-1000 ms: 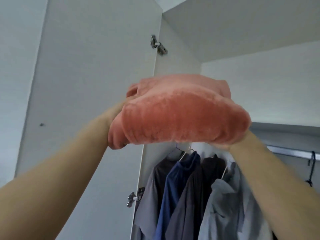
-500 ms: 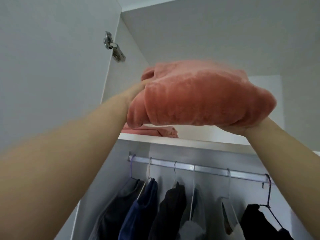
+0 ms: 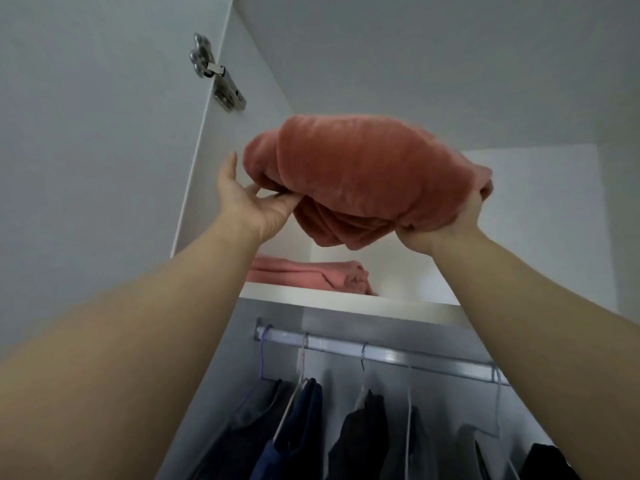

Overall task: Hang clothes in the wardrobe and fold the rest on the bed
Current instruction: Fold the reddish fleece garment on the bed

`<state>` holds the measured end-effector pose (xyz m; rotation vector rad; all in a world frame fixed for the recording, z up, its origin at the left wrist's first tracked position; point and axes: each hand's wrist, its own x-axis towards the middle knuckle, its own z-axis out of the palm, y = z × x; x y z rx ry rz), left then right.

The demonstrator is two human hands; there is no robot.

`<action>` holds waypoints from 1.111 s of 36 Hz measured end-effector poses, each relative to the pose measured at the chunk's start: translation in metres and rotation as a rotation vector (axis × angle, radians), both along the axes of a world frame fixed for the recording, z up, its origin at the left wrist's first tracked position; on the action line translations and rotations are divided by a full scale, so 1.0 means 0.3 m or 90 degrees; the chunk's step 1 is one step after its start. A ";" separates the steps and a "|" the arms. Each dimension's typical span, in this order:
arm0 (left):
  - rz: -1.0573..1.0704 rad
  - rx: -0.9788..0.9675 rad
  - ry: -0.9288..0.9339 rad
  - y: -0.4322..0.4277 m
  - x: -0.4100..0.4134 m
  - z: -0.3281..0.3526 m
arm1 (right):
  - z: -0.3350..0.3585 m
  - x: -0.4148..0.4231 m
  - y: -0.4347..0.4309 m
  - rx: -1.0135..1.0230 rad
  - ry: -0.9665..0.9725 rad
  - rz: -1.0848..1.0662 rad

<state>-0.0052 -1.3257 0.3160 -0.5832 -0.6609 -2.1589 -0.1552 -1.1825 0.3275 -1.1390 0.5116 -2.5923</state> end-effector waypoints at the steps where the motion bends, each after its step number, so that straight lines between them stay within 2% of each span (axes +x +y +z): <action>1: 0.004 0.016 0.007 -0.015 0.006 0.011 | -0.004 0.018 -0.026 -0.006 -0.015 -0.002; 4: 0.035 0.037 0.027 -0.051 0.010 0.064 | 0.009 0.051 -0.107 -0.019 -0.045 0.096; 7: 0.090 0.005 0.011 -0.074 0.011 0.112 | 0.042 0.028 -0.179 -0.013 -0.017 0.101; 11: 0.327 -0.135 -0.240 -0.124 -0.026 0.147 | 0.058 -0.029 -0.250 0.071 0.004 0.058; 14: 0.343 -0.148 -0.396 -0.185 -0.054 0.114 | 0.053 -0.064 -0.292 0.247 -0.024 -0.031; 17: 0.358 -0.046 -0.493 -0.278 -0.068 0.060 | 0.022 -0.066 -0.308 0.512 -0.039 -0.057; 20: 0.370 0.012 -0.503 -0.287 -0.050 0.029 | 0.006 -0.059 -0.300 0.589 0.007 -0.051; 25: 0.414 -0.025 -0.552 -0.242 -0.038 0.034 | 0.005 -0.051 -0.299 0.599 0.012 -0.062; 28: 0.417 -0.043 -0.576 -0.244 -0.042 0.041 | 0.002 -0.041 -0.293 0.559 0.003 -0.040; 32: 0.453 -0.105 -0.543 -0.271 -0.021 0.067 | 0.014 -0.050 -0.297 0.525 0.020 -0.003; 36: 0.559 -0.159 -0.555 -0.309 -0.021 0.046 | 0.012 -0.056 -0.313 0.568 0.053 -0.034; 40: 0.684 -0.233 -0.514 -0.349 -0.057 0.033 | 0.004 -0.056 -0.318 0.617 0.079 -0.075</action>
